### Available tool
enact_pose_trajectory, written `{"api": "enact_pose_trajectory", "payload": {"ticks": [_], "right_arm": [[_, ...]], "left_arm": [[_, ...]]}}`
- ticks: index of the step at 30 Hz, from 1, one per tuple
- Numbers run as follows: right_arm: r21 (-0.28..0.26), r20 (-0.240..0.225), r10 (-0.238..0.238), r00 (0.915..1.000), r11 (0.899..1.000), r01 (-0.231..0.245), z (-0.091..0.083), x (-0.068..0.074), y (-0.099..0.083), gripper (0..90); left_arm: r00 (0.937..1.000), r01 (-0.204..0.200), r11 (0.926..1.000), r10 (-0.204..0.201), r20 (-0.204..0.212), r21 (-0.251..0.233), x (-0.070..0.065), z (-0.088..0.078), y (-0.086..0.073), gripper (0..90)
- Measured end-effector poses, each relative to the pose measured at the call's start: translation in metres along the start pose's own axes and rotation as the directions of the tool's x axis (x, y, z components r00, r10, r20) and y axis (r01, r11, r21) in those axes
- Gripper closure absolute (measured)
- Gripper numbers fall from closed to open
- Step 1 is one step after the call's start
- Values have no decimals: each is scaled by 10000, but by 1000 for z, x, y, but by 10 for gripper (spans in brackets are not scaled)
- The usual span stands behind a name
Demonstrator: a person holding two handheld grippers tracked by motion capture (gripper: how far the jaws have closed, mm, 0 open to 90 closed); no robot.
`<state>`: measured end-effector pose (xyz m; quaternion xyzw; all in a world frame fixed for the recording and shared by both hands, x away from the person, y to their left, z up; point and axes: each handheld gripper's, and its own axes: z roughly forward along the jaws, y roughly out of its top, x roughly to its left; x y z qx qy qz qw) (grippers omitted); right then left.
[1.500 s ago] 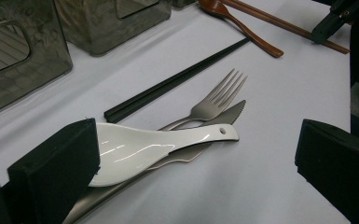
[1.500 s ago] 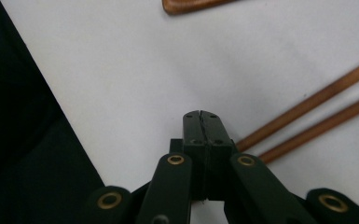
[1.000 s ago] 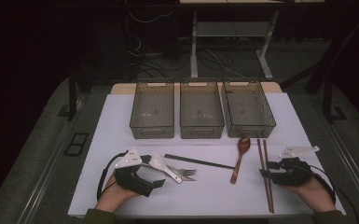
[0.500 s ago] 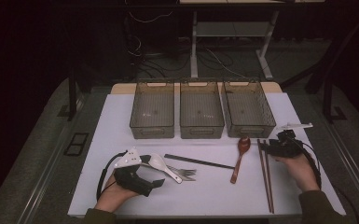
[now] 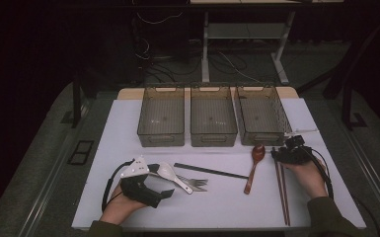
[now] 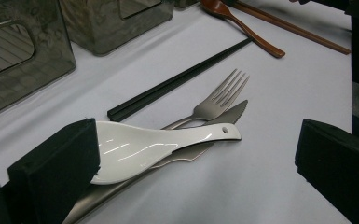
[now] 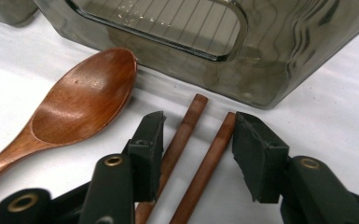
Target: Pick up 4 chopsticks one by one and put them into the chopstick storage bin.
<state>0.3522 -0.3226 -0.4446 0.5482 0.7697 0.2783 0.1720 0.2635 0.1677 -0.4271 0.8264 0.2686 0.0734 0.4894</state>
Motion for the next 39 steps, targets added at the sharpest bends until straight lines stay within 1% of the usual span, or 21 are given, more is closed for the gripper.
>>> {"api": "enact_pose_trajectory", "payload": {"ticks": [3, 6, 13, 23, 30, 35, 37, 39], "right_arm": [[23, 120, -161, 9998, 9999, 160, 0, 1, 0, 552], [17, 130, -197, 9997, 9998, 196, 0, 1, 0, 574], [17, 56, -344, 9994, 9994, 343, 1, 3, 1, 643], [61, -2, -476, 9989, 9988, 476, 1, 4, 2, 690], [52, -77, -711, 9974, 9975, 711, 1, 6, 2, 741], [19, -68, -870, 9962, 9962, 870, 1, 7, 2, 746], [65, -53, -1067, 9943, 9943, 1067, 0, 7, 2, 748], [40, -89, -1057, 9944, 9944, 1058, 1, 7, 2, 748]], "left_arm": [[10000, 6, 10000, -6, 10, -7, 0, 0, 0, 0], [10000, -4, 10000, 4, 9, -3, 0, 0, 0, 0], [10000, -6, 10000, 6, 10, -2, 0, 0, 0, 0], [10000, 6, 10000, -6, 24, -10, 0, 0, 0, 0], [10000, -6, 10000, 6, 21, 0, 0, 0, 0, 0], [10000, 5, 10000, -5, 20, -6, 0, 0, 0, 0], [10000, 12, 10000, -12, 12, -10, 1, -1, 0, 0], [10000, 14, 10000, -14, 8, -11, 0, -1, 0, 0]]}}
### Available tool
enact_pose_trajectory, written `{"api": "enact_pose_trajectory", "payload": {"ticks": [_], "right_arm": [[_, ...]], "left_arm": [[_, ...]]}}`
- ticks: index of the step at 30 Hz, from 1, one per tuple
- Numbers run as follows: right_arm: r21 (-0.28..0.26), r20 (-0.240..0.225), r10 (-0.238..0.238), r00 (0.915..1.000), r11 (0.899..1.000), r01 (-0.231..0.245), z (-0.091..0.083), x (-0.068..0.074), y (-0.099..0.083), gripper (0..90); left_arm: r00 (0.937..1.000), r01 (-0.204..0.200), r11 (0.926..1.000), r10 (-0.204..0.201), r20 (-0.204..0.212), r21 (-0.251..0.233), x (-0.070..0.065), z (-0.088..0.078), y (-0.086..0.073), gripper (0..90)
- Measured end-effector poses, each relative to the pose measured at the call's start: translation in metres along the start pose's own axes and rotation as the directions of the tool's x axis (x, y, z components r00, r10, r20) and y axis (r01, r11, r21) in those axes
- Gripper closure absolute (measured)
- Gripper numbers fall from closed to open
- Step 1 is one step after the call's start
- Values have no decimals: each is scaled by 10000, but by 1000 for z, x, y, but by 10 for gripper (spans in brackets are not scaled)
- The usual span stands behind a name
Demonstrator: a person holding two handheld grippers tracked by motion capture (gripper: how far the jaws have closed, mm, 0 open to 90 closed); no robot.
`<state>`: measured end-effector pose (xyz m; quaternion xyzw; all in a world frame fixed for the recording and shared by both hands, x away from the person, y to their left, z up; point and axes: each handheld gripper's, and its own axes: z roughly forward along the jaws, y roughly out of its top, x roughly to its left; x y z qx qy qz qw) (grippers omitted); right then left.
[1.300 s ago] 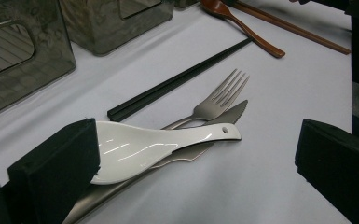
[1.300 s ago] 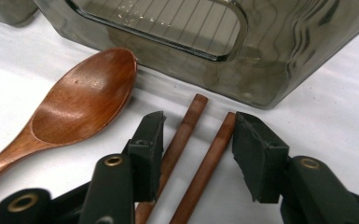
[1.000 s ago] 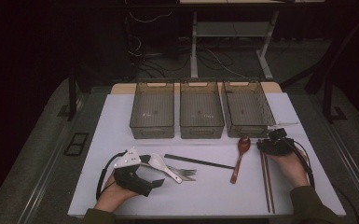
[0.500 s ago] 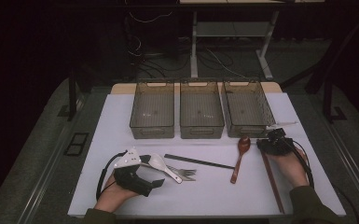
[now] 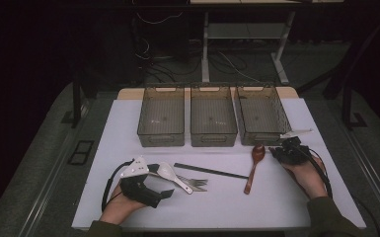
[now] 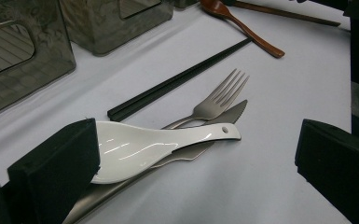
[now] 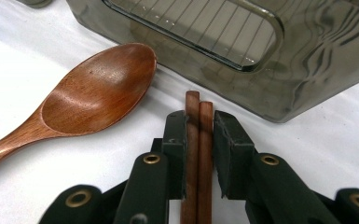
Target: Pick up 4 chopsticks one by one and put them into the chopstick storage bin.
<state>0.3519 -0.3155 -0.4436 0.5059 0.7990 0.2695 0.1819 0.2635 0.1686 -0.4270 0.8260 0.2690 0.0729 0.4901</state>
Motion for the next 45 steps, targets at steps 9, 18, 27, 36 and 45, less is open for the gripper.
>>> {"api": "enact_pose_trajectory", "payload": {"ticks": [9, 18, 27, 36, 45], "right_arm": [[-422, -339, 189, 9992, 9989, -204, -4, -5, -1, 593], [-946, -1109, 117, 9938, 9953, -223, -29, -7, -6, 543], [-1032, -1683, -269, 9854, 9946, 95, -48, -5, -21, 629], [-1085, -1598, -718, 9845, 9926, 548, -64, 2, -41, 767], [-817, -1642, -773, 9834, 9946, 646, -68, 0, -55, 777]], "left_arm": [[10000, -17, 10000, 17, 20, 0, 1, -1, -1, 0], [10000, 2, 10000, -2, 38, -55, 3, -1, -2, 0], [9999, -129, 9999, 129, 18, -4, 5, -2, -4, 0], [9999, -116, 9999, 116, 47, -107, 6, -1, -4, 0], [9999, -108, 9997, 108, 39, -197, 8, -2, -5, 0]]}}
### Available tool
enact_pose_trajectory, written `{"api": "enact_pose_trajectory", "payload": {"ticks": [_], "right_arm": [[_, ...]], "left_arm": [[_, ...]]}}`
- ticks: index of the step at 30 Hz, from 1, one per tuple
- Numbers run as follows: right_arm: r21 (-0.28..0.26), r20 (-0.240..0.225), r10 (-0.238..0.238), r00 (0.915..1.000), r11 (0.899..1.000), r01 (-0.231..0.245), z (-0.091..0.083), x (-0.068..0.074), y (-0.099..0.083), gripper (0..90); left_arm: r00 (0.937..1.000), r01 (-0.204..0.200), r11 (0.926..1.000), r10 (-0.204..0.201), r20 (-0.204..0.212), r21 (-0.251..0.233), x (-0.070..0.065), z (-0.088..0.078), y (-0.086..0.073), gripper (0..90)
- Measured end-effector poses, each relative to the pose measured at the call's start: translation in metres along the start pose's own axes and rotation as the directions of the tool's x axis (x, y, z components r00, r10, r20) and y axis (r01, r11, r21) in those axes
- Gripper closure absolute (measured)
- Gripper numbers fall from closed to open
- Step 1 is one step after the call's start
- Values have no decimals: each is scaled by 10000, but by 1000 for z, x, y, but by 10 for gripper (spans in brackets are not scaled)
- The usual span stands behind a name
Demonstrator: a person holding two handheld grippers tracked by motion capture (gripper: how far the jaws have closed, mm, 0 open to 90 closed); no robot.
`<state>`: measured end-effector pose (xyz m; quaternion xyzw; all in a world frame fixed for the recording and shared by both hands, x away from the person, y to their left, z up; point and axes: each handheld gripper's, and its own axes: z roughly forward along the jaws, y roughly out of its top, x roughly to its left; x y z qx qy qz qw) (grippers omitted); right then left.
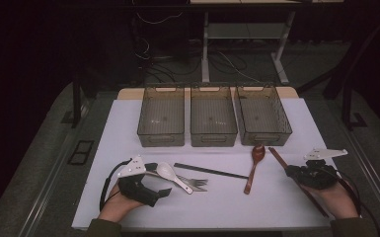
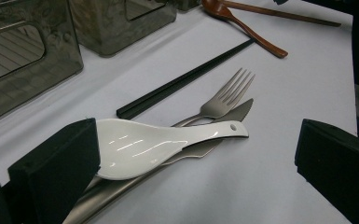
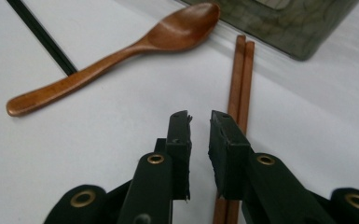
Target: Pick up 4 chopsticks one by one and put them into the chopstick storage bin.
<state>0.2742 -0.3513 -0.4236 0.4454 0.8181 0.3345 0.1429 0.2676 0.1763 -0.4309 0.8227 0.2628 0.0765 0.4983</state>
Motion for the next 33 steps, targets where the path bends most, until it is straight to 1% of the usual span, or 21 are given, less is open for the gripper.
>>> {"api": "enact_pose_trajectory", "payload": {"ticks": [4, 6, 8, 10, 13, 15, 16, 22, 23, 26, 29, 33], "right_arm": [[84, 161, 66, 9998, 9999, -67, -4, -5, -4, 825], [279, 227, 62, 9997, 9996, -68, -5, -8, -6, 825], [430, 418, 37, 9991, 9991, -55, -5, -9, -9, 825], [438, 499, 57, 9987, 9990, -78, -5, -13, -12, 825], [475, 437, 167, 9989, 9987, -187, -6, -15, -15, 825], [523, 386, 104, 9992, 9986, -125, -5, -16, -16, 825], [617, 455, 61, 9989, 9981, -89, -5, -16, -15, 825], [763, 404, 166, 9990, 9969, -197, -5, -15, -17, 825], [854, 423, 163, 9990, 9961, -199, -5, -14, -17, 825], [849, 553, 135, 9984, 9962, -182, -5, -15, -17, 826], [955, 559, 199, 9982, 9951, -252, -4, -16, -18, 831], [966, 594, 166, 9981, 9951, -223, -3, -18, -19, 831]], "left_arm": [[10000, -23, 10000, 23, 22, 16, 0, 0, 0, 0], [10000, -31, 10000, 31, 19, 34, 0, 0, 0, 0], [10000, -18, 10000, 18, -5, 15, 0, 0, 0, 0], [10000, 49, 10000, -49, -37, -59, -1, 0, 0, 0], [10000, 53, 9999, -54, -64, -85, -1, -1, 2, 0], [9999, 63, 9999, -64, -88, -147, -1, 0, 2, 0], [10000, 35, 9999, -36, -90, -103, -1, 0, 3, 0], [10000, -4, 9999, 3, -42, -123, -1, 2, 3, 0], [10000, -4, 9999, 3, -42, -123, -1, 2, 3, 0], [10000, -19, 10000, 19, -53, -90, -1, 2, 3, 0], [9999, 2, 9998, -4, -105, -176, -1, 1, 3, 0], [10000, 7, 9999, -8, -94, -130, -1, 2, 3, 0]]}}
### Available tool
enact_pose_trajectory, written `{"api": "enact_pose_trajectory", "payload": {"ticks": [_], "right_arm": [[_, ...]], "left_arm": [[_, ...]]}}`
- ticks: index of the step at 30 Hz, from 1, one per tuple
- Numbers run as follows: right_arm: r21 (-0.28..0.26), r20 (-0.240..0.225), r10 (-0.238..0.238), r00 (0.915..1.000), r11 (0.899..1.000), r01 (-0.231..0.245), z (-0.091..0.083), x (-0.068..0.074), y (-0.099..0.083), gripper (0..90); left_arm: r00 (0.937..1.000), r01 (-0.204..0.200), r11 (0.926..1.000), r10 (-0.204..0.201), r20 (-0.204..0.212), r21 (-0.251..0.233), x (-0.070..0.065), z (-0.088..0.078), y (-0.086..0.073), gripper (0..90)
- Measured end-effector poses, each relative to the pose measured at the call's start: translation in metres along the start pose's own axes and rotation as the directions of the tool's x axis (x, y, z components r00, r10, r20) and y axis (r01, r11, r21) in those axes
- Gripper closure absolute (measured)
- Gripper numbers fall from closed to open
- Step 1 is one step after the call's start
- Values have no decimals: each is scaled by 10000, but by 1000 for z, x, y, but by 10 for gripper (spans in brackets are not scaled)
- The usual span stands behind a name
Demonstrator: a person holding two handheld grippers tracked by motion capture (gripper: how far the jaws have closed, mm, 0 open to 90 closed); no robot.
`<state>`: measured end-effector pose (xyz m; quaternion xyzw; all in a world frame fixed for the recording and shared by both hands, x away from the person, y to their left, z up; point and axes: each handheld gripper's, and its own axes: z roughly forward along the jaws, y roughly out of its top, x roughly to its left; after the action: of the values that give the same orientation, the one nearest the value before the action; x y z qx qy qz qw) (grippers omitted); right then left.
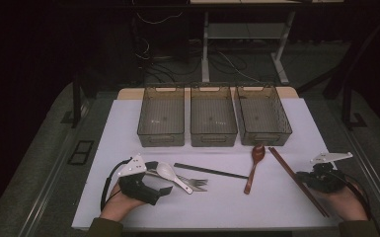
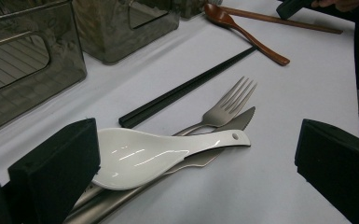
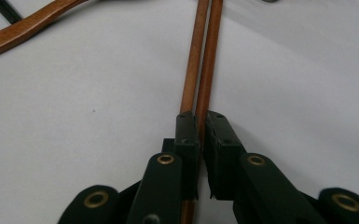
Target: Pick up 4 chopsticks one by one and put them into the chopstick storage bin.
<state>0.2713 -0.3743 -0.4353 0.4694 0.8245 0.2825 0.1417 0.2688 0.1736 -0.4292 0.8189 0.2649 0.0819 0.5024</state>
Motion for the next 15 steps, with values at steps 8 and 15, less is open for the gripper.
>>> {"api": "enact_pose_trajectory", "payload": {"ticks": [8, 15], "right_arm": [[-5, -57, 110, 9999, 9999, -110, 1, -6, -2, 827], [45, -35, 139, 9999, 9999, -139, 4, -7, -3, 824]], "left_arm": [[10000, -31, 10000, 31, 1, 44, 0, 0, 0, 0], [10000, -10, 10000, 10, -1, 31, -1, 0, 0, 0]]}}
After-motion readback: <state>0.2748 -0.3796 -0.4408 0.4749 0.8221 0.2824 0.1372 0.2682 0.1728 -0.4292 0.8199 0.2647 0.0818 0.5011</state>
